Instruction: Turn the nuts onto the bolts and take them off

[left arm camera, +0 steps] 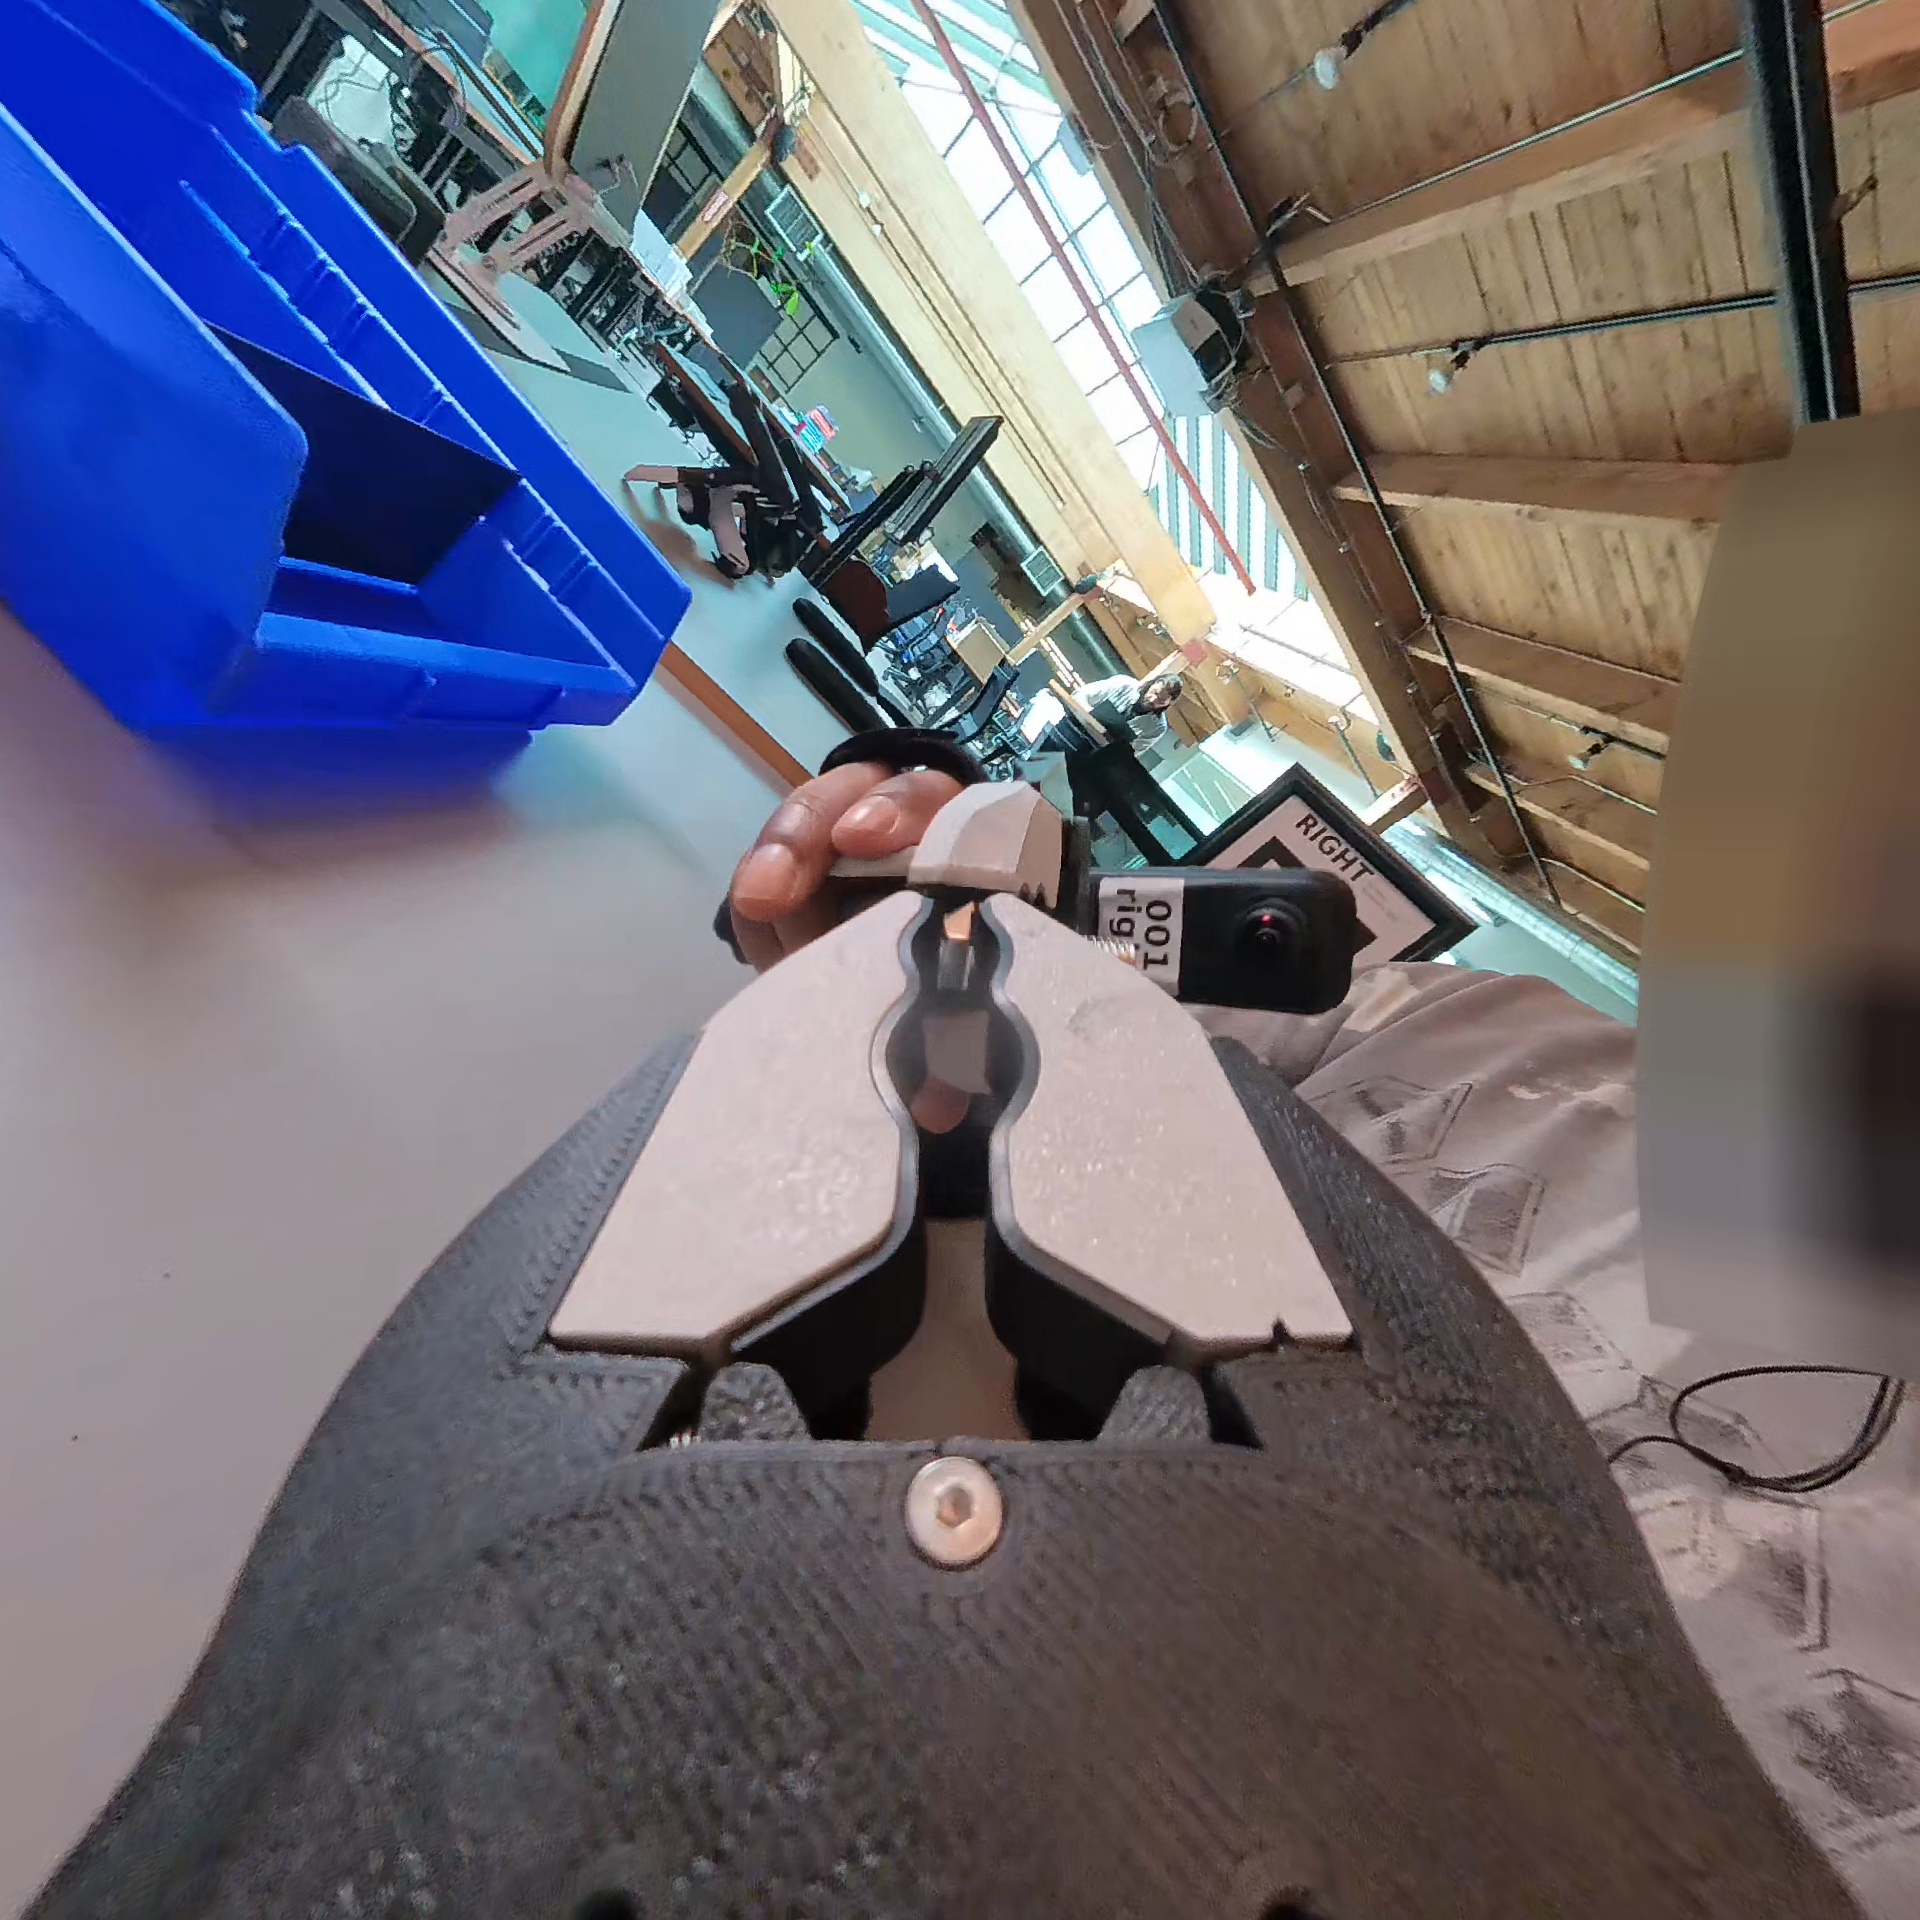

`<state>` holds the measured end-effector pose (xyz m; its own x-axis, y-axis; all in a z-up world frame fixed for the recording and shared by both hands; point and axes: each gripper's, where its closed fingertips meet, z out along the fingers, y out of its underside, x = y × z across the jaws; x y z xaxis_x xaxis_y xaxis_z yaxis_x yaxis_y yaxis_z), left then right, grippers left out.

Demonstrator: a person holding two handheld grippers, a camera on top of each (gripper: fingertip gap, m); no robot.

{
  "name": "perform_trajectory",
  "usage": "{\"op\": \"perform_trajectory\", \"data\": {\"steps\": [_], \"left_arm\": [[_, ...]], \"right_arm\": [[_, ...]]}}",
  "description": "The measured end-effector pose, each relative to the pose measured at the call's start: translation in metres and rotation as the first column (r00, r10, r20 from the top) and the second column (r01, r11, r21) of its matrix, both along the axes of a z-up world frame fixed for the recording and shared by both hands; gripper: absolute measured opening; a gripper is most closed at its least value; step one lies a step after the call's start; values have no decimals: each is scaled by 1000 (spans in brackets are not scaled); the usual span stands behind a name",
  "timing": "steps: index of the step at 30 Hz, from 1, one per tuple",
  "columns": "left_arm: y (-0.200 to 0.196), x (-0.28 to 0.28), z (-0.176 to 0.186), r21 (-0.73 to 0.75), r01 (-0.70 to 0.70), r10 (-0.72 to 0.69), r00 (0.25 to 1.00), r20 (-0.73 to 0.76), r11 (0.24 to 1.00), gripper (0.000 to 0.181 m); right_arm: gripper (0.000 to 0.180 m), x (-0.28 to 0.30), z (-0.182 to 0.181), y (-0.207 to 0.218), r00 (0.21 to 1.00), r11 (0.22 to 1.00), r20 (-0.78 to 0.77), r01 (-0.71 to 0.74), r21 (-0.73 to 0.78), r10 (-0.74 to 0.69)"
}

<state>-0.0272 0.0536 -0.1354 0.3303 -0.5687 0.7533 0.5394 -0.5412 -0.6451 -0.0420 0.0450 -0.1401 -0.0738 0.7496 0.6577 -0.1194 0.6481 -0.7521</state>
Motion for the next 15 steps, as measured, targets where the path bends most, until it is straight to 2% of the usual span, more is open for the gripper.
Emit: {"op": "perform_trajectory", "data": {"steps": [2,5,8,11,15], "left_arm": [[0,-2,-4,22,-39,40,998,-57,999,7],[-1,-14,-2,140,-148,177,957,-228,979,22],[-14,-12,7,278,-129,227,905,-360,952,25],[-20,-1,1,359,-90,272,822,-500,929,25],[-17,5,-7,391,-80,320,734,-599,917,20]], "right_arm": [[19,0,-4,1,999,998,41,-13,-65,15],[19,1,-15,4,986,966,147,-34,-257,74],[19,2,-25,3,961,904,238,-26,-427,139],[19,0,-31,-2,946,875,291,16,-484,143],[19,-2,-33,-12,941,872,319,59,-485,114]]}}
